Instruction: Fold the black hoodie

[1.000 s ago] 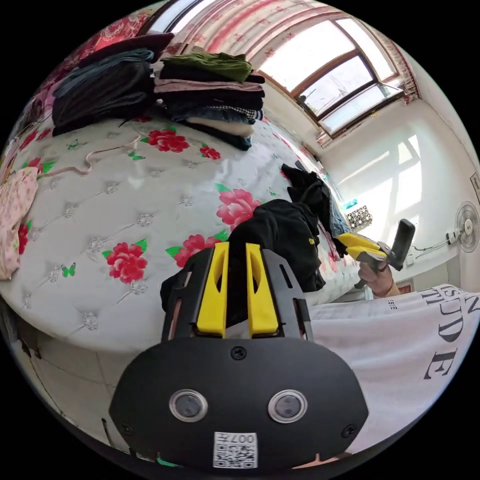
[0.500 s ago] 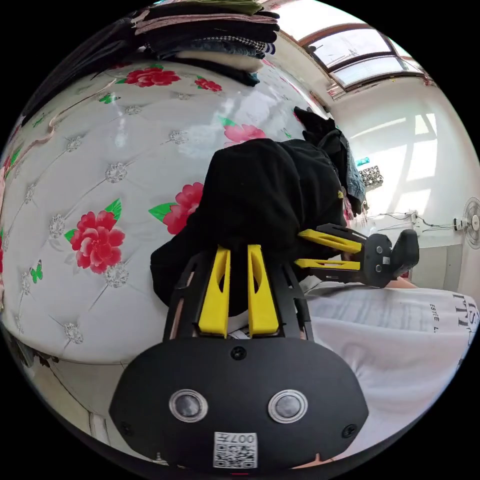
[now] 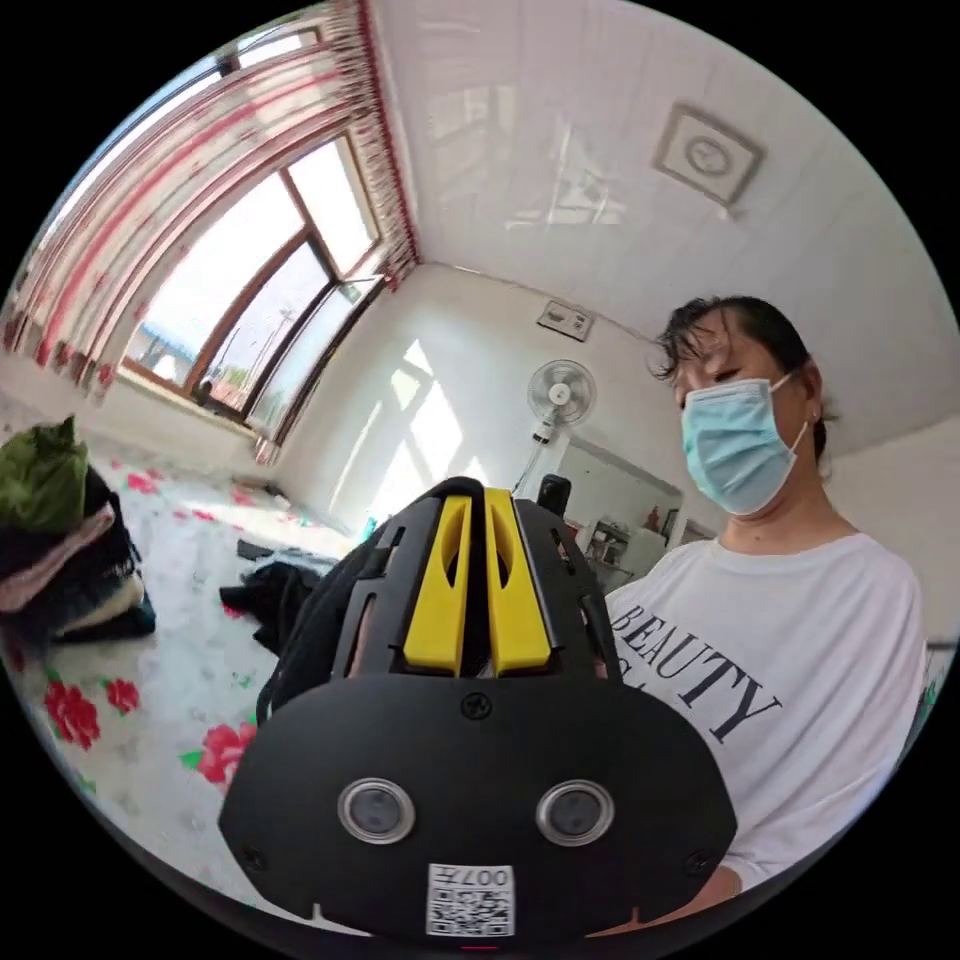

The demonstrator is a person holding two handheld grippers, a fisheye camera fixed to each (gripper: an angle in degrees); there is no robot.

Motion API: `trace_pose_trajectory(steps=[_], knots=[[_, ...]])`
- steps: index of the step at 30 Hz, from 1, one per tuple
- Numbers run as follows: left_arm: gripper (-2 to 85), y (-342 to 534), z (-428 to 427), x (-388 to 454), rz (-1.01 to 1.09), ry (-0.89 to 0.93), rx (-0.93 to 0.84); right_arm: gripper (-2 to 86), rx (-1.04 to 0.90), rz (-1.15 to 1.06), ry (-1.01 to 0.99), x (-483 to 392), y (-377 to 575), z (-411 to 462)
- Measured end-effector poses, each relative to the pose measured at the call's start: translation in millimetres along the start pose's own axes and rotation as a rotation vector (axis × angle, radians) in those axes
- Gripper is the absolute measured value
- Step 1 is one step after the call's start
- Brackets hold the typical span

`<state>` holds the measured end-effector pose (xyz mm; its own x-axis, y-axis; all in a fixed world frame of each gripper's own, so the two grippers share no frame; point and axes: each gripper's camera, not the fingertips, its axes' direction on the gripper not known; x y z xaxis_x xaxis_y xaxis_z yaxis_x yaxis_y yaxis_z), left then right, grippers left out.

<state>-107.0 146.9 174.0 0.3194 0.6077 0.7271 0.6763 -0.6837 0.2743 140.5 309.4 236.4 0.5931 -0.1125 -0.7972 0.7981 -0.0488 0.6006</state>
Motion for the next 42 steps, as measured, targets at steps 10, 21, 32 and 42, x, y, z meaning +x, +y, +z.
trace_pose_trajectory(steps=[10,21,32,42], knots=[[7.8,-21,78,-17,0.061,-0.454,-0.305,3.6,-0.129,0.303,0.241,93,56,20],[11.5,210,-84,-135,-0.714,-1.020,-0.460,8.4,-0.417,0.752,-0.018,176,234,147],[16.2,311,-81,-266,-0.994,-1.074,-0.679,12.1,-0.695,0.796,0.095,266,264,326],[4.9,233,-40,-358,-0.847,-0.778,-0.759,6.9,-0.651,0.772,0.129,312,254,339]])
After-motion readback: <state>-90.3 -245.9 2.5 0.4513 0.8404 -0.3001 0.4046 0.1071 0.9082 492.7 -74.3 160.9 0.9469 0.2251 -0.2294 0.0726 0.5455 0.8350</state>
